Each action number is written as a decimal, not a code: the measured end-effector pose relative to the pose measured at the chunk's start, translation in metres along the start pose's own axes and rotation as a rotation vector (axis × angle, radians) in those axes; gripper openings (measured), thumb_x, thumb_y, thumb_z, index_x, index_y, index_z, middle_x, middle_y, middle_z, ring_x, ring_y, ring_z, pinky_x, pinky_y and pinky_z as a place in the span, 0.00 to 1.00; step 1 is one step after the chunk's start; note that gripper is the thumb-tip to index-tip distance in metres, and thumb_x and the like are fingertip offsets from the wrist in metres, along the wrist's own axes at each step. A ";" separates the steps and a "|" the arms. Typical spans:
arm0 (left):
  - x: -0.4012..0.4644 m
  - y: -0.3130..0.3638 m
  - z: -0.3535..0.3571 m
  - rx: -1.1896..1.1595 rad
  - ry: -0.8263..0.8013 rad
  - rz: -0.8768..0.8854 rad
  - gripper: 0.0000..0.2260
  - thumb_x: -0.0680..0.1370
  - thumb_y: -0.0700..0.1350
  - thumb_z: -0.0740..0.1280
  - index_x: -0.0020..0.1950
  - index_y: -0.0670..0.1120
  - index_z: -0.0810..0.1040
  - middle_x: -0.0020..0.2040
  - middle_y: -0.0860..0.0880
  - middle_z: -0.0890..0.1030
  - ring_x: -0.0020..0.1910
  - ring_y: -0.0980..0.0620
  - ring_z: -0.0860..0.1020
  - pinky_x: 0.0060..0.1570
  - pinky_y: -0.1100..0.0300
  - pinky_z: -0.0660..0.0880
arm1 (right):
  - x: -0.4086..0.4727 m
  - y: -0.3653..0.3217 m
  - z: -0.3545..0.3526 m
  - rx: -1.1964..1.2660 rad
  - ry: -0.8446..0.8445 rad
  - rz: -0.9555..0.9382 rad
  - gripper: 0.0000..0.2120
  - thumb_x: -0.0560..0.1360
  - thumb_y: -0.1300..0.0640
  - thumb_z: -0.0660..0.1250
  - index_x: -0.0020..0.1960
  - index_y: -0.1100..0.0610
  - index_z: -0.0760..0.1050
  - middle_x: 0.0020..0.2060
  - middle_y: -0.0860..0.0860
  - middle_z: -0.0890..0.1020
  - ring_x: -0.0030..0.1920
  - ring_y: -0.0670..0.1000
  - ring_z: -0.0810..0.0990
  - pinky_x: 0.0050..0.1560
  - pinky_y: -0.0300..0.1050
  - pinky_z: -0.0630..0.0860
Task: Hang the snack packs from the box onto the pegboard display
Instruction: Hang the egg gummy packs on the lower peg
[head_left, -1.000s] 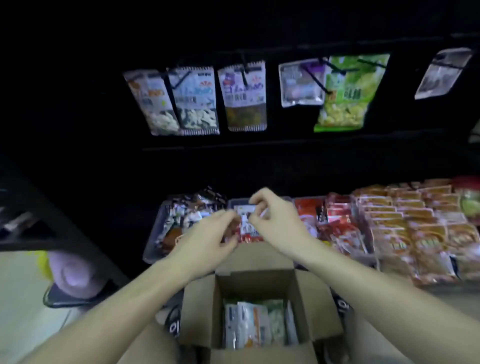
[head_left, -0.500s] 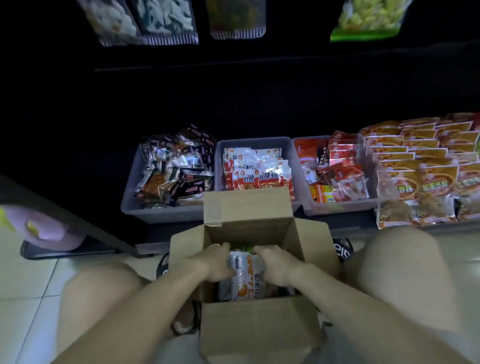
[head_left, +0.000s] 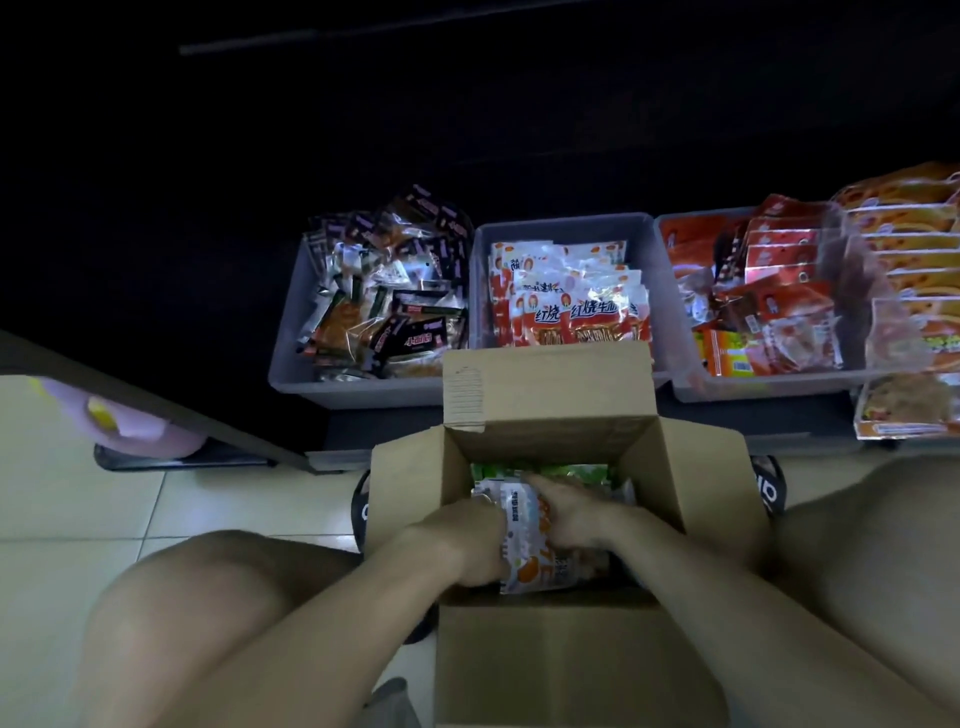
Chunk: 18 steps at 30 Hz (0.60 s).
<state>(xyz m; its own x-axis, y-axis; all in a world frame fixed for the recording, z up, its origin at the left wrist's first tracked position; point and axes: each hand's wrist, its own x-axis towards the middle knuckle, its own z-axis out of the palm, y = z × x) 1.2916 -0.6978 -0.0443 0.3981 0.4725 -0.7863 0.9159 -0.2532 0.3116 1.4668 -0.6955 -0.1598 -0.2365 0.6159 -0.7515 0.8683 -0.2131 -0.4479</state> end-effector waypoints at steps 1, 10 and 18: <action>0.001 -0.001 0.003 0.012 -0.006 -0.004 0.19 0.82 0.53 0.67 0.71 0.46 0.77 0.67 0.46 0.79 0.61 0.46 0.80 0.64 0.52 0.79 | -0.003 -0.006 -0.003 0.002 0.007 0.007 0.43 0.71 0.53 0.73 0.77 0.31 0.55 0.76 0.48 0.70 0.71 0.55 0.74 0.65 0.52 0.77; -0.008 0.004 0.009 0.160 -0.032 0.005 0.17 0.83 0.50 0.66 0.69 0.42 0.77 0.64 0.41 0.80 0.59 0.43 0.80 0.55 0.54 0.78 | -0.001 -0.024 -0.006 -0.094 -0.004 -0.016 0.51 0.69 0.62 0.76 0.84 0.47 0.52 0.82 0.49 0.58 0.80 0.58 0.61 0.75 0.54 0.69; -0.013 0.003 0.001 0.059 -0.001 0.080 0.16 0.83 0.52 0.67 0.66 0.45 0.79 0.61 0.44 0.81 0.56 0.47 0.81 0.50 0.58 0.76 | -0.014 -0.021 -0.020 -0.238 -0.002 -0.062 0.24 0.68 0.55 0.78 0.62 0.48 0.78 0.59 0.50 0.74 0.63 0.54 0.70 0.63 0.53 0.75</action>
<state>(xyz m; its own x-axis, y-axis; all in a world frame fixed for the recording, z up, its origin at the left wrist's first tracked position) 1.2886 -0.7058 -0.0337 0.4699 0.4482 -0.7605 0.8765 -0.3391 0.3417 1.4607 -0.6841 -0.1301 -0.2935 0.6206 -0.7272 0.9302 0.0100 -0.3669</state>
